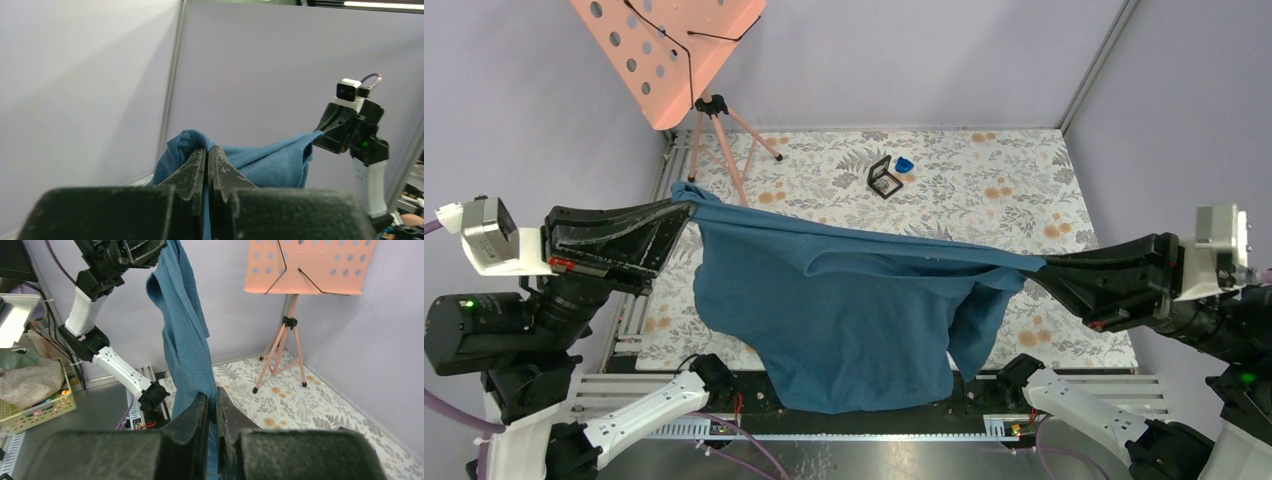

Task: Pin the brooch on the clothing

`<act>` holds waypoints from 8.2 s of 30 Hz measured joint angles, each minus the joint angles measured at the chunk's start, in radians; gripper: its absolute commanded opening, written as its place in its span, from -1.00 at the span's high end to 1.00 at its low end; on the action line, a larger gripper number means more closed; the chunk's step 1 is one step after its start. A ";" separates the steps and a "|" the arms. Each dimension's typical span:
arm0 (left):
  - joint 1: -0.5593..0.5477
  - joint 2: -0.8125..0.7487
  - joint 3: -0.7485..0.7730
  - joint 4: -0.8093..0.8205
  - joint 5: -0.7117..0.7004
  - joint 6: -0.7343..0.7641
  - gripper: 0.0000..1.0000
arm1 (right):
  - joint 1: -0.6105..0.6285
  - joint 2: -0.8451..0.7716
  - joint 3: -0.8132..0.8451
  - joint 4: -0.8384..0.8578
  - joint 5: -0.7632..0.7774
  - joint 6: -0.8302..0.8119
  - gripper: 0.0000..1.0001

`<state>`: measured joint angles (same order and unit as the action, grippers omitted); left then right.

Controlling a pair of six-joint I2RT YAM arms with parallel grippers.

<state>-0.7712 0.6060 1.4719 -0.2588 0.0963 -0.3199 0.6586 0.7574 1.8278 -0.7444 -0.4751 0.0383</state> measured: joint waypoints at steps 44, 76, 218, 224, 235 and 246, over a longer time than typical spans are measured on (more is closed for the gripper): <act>0.408 1.385 0.070 -0.053 -0.203 -0.201 0.33 | -0.290 1.282 -0.183 0.155 0.883 0.073 0.59; 0.273 0.807 -0.458 0.201 -0.166 -0.166 -0.84 | -0.335 1.378 -0.031 0.296 0.326 0.205 -0.43; 0.557 0.255 -0.529 -0.256 0.076 -0.011 -0.96 | -0.273 1.177 -0.679 1.184 0.539 1.150 1.00; 0.548 0.177 -0.574 -0.229 0.145 -0.060 -0.96 | -0.273 0.892 -0.848 1.181 0.454 0.982 1.00; 0.288 0.023 -0.756 -0.079 0.255 -0.262 -0.96 | -0.271 0.344 -1.139 1.037 0.048 0.710 1.00; -0.039 0.031 -0.997 0.290 0.265 -0.549 -0.93 | -0.256 -0.054 -1.292 0.857 -0.302 0.641 1.00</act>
<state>-0.8097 0.6365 0.4747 0.0307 0.3614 -0.8684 0.4023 0.7033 0.5358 0.1127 -0.7773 0.6796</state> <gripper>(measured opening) 0.969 0.019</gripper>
